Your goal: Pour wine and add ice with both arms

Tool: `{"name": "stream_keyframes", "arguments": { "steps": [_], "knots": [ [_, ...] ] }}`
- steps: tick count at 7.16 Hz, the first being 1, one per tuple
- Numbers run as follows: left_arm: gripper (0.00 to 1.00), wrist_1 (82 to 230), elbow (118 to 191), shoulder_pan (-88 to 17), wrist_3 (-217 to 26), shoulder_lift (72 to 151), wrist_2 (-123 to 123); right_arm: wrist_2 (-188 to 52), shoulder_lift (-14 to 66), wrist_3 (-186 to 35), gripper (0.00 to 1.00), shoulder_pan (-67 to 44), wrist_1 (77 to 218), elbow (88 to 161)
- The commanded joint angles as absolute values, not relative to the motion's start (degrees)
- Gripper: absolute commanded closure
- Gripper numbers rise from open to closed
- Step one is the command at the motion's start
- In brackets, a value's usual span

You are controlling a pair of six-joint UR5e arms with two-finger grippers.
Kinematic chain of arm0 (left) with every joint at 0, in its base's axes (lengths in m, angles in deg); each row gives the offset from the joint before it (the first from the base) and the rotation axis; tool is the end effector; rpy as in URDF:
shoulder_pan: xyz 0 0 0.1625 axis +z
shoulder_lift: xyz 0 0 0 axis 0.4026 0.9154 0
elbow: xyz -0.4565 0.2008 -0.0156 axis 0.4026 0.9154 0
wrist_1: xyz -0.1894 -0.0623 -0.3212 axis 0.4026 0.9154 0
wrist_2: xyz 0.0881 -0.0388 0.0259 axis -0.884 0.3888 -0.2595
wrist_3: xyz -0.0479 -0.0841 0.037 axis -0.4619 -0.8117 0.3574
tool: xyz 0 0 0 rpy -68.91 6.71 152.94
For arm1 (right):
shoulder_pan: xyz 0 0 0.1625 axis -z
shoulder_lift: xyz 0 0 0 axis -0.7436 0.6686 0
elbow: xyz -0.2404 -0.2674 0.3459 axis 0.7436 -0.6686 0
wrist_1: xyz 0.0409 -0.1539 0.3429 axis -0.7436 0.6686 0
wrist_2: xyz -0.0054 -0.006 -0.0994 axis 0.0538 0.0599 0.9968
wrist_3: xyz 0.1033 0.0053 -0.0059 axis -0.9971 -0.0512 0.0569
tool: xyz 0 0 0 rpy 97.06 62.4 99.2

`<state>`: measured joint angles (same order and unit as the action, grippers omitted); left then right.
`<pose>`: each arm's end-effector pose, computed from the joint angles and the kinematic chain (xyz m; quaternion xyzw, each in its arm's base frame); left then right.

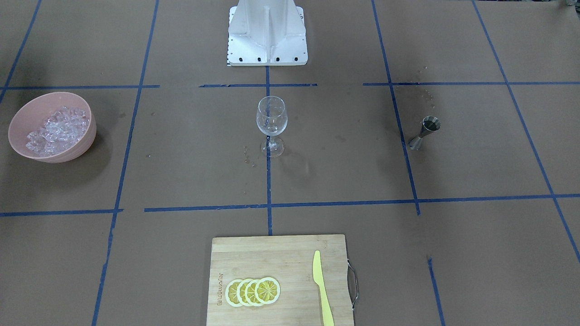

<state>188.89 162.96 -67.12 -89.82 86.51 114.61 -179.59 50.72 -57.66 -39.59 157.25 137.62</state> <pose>-0.0646 -0.4147 0.5762 0.4583 0.3673 0.1401 0.7971 0.0431 -0.4246 0.6368 0.1187 -0.3769 -0.0817 0.9150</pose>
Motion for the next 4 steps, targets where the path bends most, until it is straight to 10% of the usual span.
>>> {"name": "stream_keyframes", "arguments": {
  "steps": [1, 4],
  "knots": [
    [0.00, 197.41, 166.04, -55.96, -106.01, 86.52, 106.40, -179.55, 50.60, -57.82, 0.00, -39.59, 156.56, 137.94],
    [0.00, 205.18, 171.43, -33.04, -121.61, 80.75, 78.68, -179.55, 51.03, -57.82, 0.00, -39.67, 156.64, 138.03]
  ]
}}
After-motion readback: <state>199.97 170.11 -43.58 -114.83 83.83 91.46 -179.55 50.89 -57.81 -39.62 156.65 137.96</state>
